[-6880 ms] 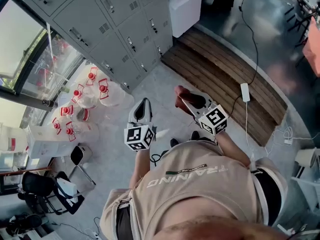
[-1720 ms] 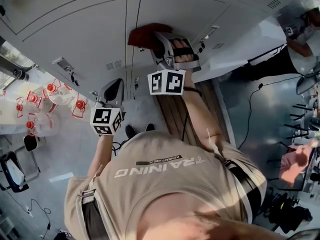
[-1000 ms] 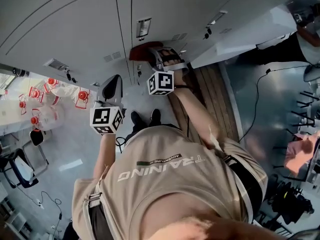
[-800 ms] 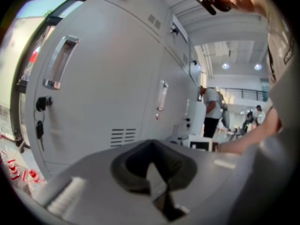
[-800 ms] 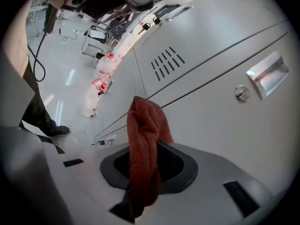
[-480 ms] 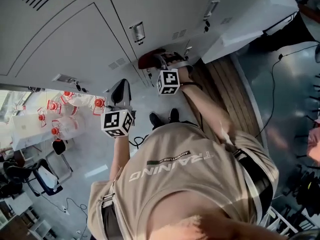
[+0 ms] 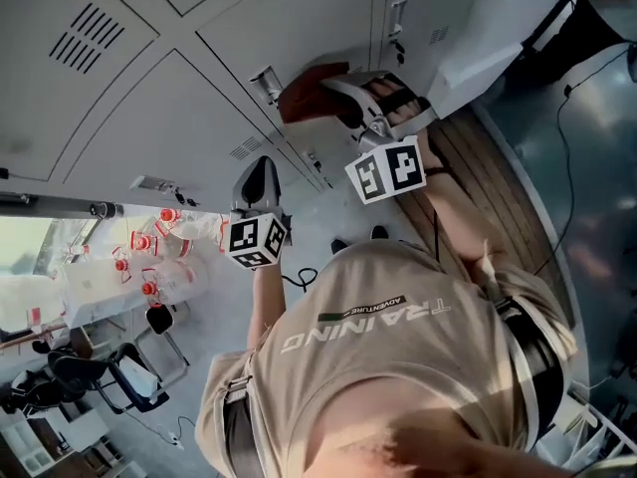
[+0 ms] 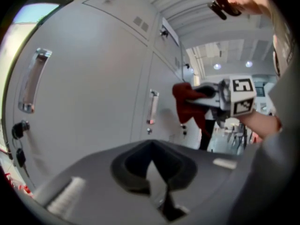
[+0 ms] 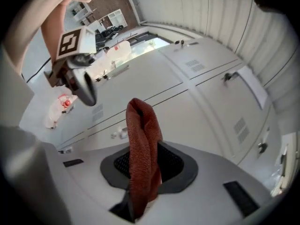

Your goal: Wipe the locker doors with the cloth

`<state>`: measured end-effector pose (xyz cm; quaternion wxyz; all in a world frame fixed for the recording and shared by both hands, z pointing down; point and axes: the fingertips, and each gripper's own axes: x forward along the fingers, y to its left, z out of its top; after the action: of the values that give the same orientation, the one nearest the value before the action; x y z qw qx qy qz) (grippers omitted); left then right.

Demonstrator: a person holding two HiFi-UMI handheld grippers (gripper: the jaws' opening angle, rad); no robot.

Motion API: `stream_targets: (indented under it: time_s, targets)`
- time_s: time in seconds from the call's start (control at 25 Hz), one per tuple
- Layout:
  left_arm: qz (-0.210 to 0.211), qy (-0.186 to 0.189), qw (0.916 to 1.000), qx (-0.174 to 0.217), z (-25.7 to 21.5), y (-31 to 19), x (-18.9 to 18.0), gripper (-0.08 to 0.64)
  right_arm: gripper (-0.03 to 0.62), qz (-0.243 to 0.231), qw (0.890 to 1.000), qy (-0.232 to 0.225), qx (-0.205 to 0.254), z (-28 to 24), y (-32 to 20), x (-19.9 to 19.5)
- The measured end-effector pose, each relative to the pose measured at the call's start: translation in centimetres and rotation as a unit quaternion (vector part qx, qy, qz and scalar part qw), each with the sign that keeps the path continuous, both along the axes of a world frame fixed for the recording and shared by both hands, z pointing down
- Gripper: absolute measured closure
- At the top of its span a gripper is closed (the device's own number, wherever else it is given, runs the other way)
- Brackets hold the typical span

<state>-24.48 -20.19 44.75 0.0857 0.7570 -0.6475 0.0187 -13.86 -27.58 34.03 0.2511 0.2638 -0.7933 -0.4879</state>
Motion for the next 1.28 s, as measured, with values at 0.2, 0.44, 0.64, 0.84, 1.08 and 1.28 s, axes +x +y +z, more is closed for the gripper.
stream_targets:
  time_s: [0.2,0.44,0.64,0.84,1.08,1.28]
  targets:
    - [0.009,0.005,0.9999,0.007,-0.6,-0.6,0.8,0.554,0.526,0.029,0.99,-0.063,0.121,-10.8,-1.9,1.1]
    - [0.001,0.008,0.9999,0.011,-0.9,0.0,0.5,0.554,0.526,0.044,0.976,-0.099,0.188,-16.0,-4.2,1.0]
    - [-0.024,0.016,0.9995,0.009,-0.8,1.1,-0.7,0.554,0.526,0.056,0.977,-0.078,0.19,-15.7,-6.7,-0.4]
    - [-0.04,0.025,0.9989,-0.004,0.1,2.4,-1.4,0.554,0.526,0.054,0.982,-0.064,0.171,-11.3,-7.0,-1.0]
    - [-0.054,0.037,0.9977,-0.016,1.3,3.5,-1.6,0.554,0.526,0.051,0.993,-0.022,0.106,-2.5,-7.3,-0.8]
    - [-0.073,0.037,0.9964,-0.02,1.6,4.7,-2.1,0.554,0.526,0.048,0.997,0.021,0.052,5.8,-7.4,-1.1]
